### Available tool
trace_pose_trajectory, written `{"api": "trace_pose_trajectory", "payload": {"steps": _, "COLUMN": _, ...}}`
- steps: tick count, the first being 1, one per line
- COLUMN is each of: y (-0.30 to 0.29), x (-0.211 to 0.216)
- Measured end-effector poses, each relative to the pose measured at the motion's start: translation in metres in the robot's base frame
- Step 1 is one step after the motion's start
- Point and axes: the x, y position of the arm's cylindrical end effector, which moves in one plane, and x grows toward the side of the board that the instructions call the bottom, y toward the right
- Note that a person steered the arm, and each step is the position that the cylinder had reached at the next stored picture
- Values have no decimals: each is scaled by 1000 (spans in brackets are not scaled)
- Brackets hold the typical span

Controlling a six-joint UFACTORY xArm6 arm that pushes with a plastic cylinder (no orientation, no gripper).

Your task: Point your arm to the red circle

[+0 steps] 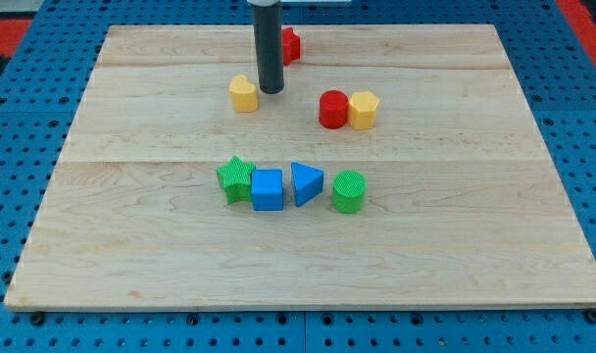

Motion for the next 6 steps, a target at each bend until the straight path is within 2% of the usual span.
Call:
{"api": "trace_pose_trajectory", "payload": {"steps": 1, "y": 0, "x": 39}}
{"api": "trace_pose_trajectory", "payload": {"steps": 2, "y": 0, "x": 57}}
{"api": "trace_pose_trajectory", "payload": {"steps": 4, "y": 58, "x": 73}}
{"api": "trace_pose_trajectory", "payload": {"steps": 6, "y": 91, "x": 72}}
